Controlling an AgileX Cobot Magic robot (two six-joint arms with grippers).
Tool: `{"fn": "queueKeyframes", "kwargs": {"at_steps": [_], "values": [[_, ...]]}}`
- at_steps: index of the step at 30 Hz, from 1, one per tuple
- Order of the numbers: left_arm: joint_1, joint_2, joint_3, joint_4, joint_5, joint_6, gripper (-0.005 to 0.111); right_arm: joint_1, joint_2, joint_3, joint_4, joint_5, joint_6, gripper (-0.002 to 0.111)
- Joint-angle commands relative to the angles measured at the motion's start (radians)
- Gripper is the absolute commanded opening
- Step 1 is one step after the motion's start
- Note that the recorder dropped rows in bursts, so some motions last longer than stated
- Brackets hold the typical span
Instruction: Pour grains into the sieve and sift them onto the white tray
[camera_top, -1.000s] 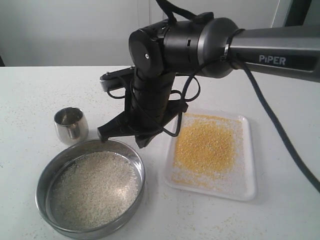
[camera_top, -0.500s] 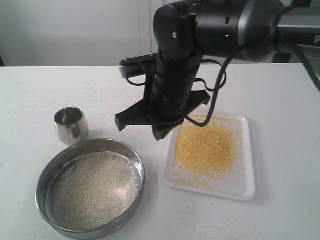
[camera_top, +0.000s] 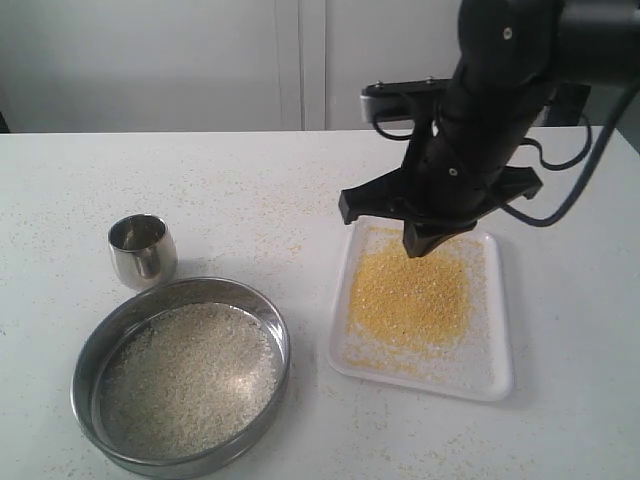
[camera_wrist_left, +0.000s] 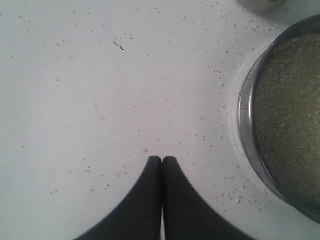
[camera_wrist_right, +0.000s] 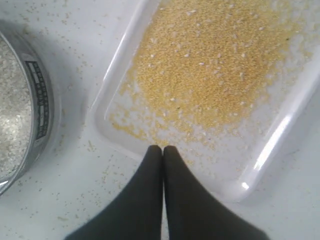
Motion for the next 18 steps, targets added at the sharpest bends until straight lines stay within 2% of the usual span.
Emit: {"fn": "queueKeyframes", "kwargs": {"at_steps": [1, 18], "values": [[0.002, -0.006, 0.005, -0.008, 0.011, -0.005, 0.0, -0.055, -0.062, 0.054, 0.013, -0.026, -0.027, 0.0], [0.002, -0.006, 0.005, -0.008, 0.011, -0.005, 0.0, -0.289, -0.271, 0.188, 0.101, -0.033, -0.147, 0.0]]}}
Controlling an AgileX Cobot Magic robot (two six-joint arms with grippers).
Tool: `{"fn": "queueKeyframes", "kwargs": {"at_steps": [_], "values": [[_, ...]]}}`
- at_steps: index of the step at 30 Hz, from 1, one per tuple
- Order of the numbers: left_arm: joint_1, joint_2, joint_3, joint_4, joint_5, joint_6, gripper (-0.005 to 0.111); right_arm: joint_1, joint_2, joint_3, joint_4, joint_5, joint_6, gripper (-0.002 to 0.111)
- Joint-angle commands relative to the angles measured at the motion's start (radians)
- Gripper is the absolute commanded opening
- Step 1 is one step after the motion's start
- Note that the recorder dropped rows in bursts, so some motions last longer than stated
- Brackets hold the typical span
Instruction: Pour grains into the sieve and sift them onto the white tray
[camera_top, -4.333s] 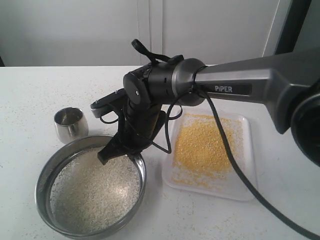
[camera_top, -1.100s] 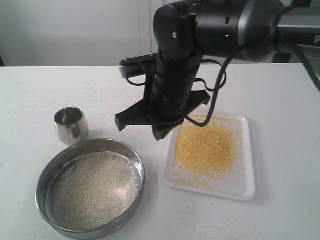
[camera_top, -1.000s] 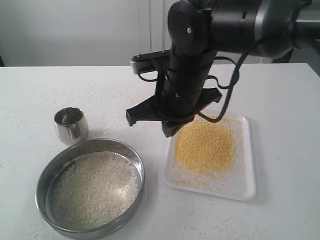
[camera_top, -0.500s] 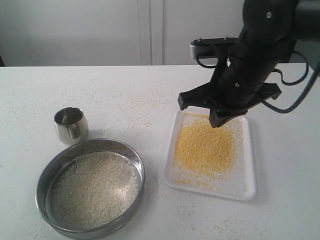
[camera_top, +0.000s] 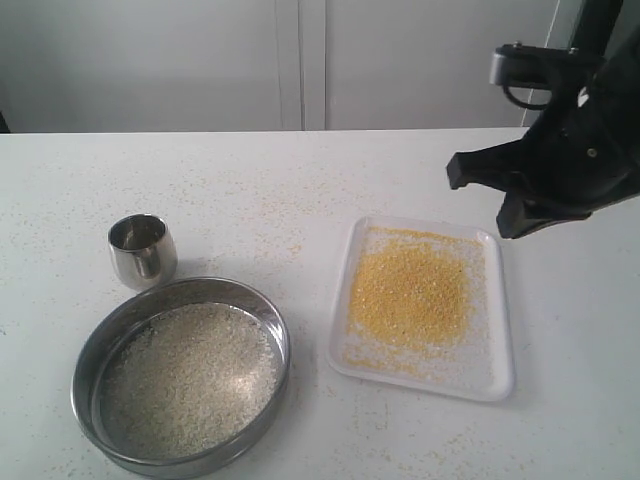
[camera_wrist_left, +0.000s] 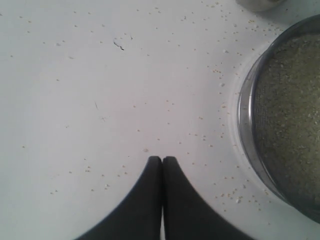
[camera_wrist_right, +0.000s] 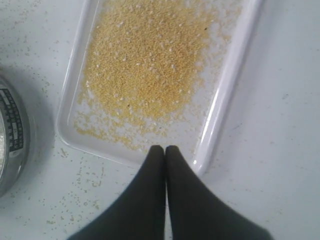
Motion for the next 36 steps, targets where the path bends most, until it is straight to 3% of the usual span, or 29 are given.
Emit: {"fn": "queueKeyframes", "kwargs": {"at_steps": [1, 26, 36], "values": [[0.002, -0.006, 0.005, -0.008, 0.011, -0.005, 0.0, -0.054, -0.066, 0.034, 0.006, 0.005, -0.048, 0.0], [0.002, -0.006, 0.005, -0.008, 0.011, -0.005, 0.0, -0.312, -0.358, 0.271, -0.003, -0.056, -0.13, 0.0], [0.002, -0.006, 0.005, -0.008, 0.011, -0.005, 0.0, -0.319, -0.501, 0.41, -0.074, -0.141, -0.161, 0.0]]}}
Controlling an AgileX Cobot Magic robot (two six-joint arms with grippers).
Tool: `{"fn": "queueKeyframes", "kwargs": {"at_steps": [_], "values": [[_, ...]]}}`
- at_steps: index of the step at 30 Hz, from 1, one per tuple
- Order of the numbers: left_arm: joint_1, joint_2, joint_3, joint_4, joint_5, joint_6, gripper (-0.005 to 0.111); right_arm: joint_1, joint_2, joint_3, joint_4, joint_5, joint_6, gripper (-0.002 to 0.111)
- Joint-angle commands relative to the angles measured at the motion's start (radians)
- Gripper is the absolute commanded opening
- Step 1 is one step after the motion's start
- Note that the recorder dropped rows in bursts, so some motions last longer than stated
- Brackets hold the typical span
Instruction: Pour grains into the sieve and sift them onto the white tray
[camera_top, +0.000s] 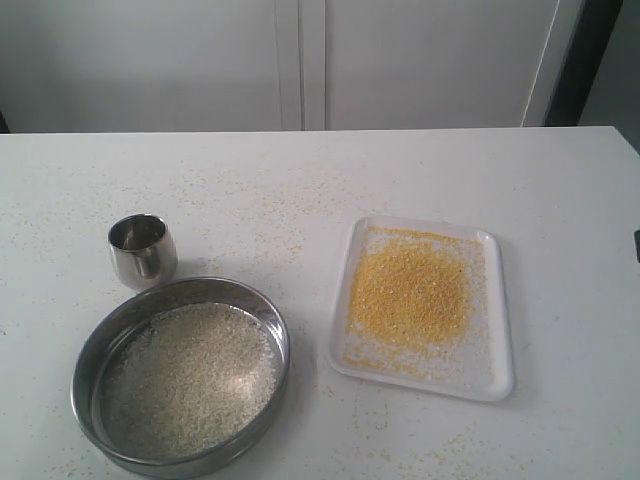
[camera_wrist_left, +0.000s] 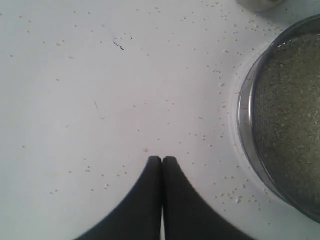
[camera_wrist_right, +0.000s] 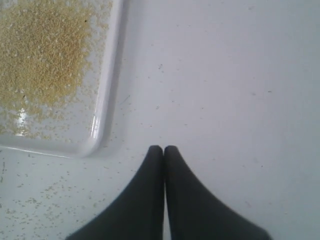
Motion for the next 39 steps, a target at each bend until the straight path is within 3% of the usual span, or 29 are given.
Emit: {"fn": "queueKeyframes", "kwargs": {"at_steps": [1, 11, 39], "values": [[0.002, -0.006, 0.005, -0.008, 0.011, -0.005, 0.0, -0.009, -0.072, 0.054, -0.024, -0.066, -0.012, 0.0], [0.002, -0.006, 0.005, -0.008, 0.011, -0.005, 0.0, 0.085, -0.211, 0.131, -0.038, -0.136, -0.116, 0.0], [0.002, -0.006, 0.005, -0.008, 0.011, -0.005, 0.0, 0.087, -0.578, 0.384, -0.044, -0.423, -0.051, 0.0]]}}
